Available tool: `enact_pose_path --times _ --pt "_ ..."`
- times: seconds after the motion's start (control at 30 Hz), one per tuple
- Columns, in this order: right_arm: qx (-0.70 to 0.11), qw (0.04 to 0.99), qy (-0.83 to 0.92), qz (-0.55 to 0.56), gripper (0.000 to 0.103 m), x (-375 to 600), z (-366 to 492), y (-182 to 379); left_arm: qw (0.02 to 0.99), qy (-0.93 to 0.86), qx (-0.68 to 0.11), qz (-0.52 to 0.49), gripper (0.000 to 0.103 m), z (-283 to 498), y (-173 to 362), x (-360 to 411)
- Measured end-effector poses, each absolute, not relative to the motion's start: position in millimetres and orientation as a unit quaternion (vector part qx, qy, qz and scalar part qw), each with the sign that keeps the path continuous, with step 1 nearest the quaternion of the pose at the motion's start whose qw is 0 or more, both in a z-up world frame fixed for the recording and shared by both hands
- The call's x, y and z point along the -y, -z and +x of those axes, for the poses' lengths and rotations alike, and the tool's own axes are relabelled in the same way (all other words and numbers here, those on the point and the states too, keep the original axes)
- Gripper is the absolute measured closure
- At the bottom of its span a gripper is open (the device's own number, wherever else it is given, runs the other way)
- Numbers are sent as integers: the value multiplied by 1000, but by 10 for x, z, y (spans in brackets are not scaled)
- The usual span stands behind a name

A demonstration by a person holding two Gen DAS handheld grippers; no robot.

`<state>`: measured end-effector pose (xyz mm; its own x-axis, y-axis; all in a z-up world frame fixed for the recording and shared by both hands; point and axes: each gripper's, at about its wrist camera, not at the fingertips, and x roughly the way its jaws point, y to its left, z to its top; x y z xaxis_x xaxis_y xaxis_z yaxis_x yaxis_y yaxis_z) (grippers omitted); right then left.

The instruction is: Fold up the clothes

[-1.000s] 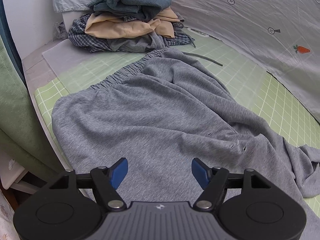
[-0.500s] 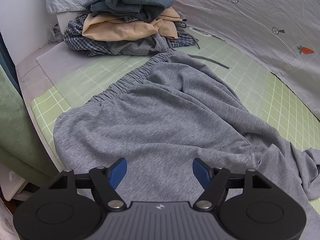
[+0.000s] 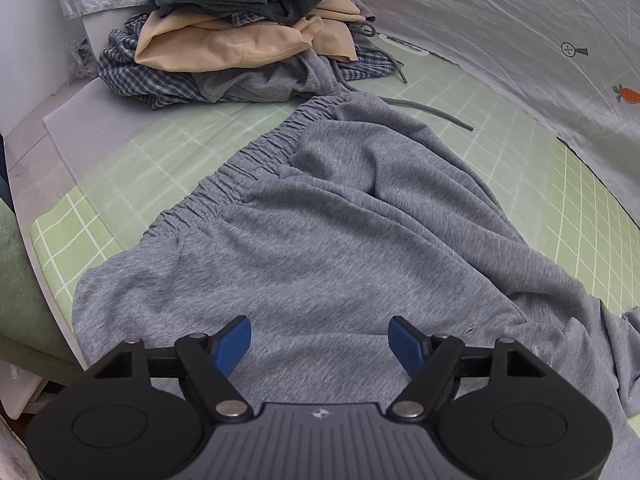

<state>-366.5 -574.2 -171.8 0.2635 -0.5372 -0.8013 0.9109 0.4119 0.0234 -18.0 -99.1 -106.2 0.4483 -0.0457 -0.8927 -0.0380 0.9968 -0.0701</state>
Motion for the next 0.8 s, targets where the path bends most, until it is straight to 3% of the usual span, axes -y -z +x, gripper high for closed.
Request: enact_pose_path --times 0.37,0.5,0.67,0.77,0.8 --pt "-418 809 382 161 4 5937 -2432 1833 835 18 -549 -17 26 287 1295 1352" --pt "-442 801 378 143 20 5968 -2182 1916 826 15 -564 -2 25 399 1375 1445" --pt "-460 802 352 144 36 5949 -2137 2020 826 10 -563 15 14 421 1435 1510" --pt "-448 811 341 160 61 5966 -2184 2013 824 6 -567 14 9 446 1451 1500" --pt "-445 811 343 163 75 5978 -2190 2007 823 3 -568 13 6 454 1462 1494"
